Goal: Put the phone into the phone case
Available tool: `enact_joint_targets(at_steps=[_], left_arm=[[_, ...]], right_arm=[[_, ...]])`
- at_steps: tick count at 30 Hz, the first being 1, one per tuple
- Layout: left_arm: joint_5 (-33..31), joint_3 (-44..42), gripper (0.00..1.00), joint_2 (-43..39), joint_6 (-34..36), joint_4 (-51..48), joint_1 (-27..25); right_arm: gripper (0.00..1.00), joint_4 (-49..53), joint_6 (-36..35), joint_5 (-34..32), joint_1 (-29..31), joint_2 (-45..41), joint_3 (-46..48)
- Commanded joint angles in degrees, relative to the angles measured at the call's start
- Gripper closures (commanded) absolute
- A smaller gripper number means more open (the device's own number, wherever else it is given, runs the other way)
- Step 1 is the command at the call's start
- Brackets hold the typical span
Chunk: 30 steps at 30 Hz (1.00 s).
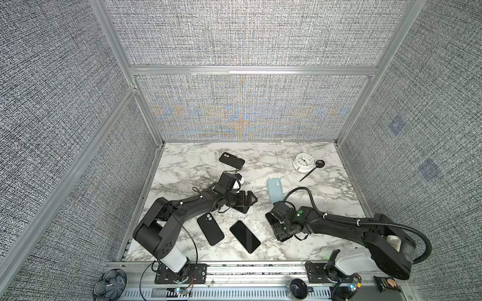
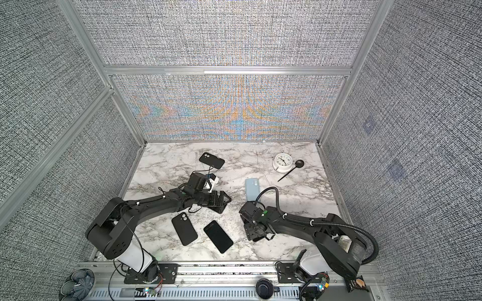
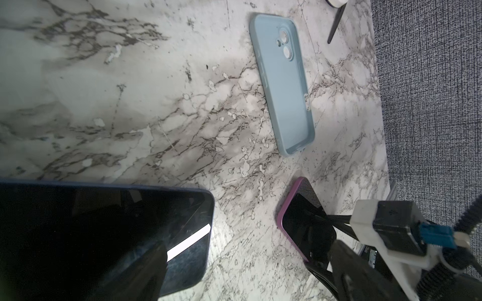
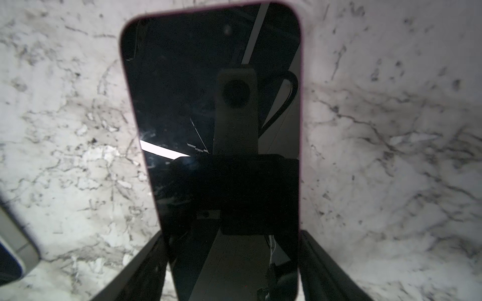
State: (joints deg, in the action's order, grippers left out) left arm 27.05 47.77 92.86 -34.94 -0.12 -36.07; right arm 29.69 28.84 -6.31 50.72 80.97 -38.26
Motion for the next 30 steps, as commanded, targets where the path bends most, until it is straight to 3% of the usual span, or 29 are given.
enact_joint_targets(at_steps=[1,22,30], left_arm=[[1.8,1.1,0.03,1.0,0.0,-0.8,0.1],[10.0,0.4,0.10,6.8,-6.4,7.5,-0.8],[11.6,0.8,0.18,9.7,-8.0,11.0,-1.8]], right_arm=[[0.26,-4.7,-0.8,3.9,-0.1,0.4,0.9],[0.28,-16.5,-1.4,7.8,-3.0,-2.7,6.6],[0.29,-20.3,-1.2,8.5,-3.7,-4.6,9.7]])
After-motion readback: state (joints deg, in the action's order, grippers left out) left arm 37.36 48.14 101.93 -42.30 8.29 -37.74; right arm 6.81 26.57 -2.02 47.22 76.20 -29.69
